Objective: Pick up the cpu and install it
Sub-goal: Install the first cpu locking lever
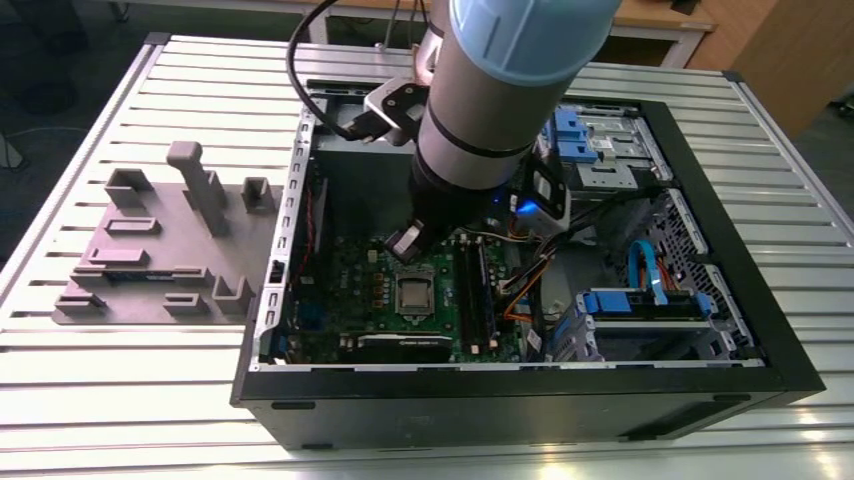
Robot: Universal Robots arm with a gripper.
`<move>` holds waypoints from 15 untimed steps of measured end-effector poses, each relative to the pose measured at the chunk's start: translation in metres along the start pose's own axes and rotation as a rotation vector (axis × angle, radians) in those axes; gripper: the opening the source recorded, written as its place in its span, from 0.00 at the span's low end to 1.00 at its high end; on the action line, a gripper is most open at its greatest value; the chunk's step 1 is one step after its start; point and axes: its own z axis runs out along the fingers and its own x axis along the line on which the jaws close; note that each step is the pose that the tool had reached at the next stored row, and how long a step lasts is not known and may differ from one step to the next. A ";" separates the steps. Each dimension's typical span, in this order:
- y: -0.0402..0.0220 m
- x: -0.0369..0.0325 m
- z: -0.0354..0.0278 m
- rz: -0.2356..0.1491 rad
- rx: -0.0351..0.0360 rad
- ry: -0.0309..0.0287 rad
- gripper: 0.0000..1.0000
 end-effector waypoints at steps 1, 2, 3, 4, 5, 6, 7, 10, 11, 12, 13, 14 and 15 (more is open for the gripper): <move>0.0000 0.0000 0.0002 -0.019 -0.0010 0.0031 0.10; -0.0001 0.0002 0.0001 -0.031 0.0008 0.0030 0.10; -0.0004 0.0005 0.0001 -0.036 0.0043 0.0002 0.10; -0.0005 0.0004 0.0002 -0.037 0.0062 -0.0017 0.10; -0.0005 0.0003 0.0002 -0.038 0.0071 -0.0025 0.10; -0.0009 -0.0001 0.0002 -0.038 0.0080 -0.0034 0.10; -0.0015 -0.0008 0.0000 -0.038 0.0091 -0.0042 0.10; -0.0036 -0.0058 0.0001 -0.038 0.0112 -0.0057 0.10; -0.0042 -0.0083 0.0002 -0.038 0.0114 -0.0055 0.10; -0.0046 -0.0107 0.0004 -0.038 0.0114 -0.0054 0.10; -0.0043 -0.0136 0.0008 -0.038 0.0115 -0.0054 0.10; -0.0041 -0.0165 0.0012 -0.038 0.0115 -0.0054 0.10; -0.0035 -0.0196 0.0016 -0.038 0.0115 -0.0054 0.10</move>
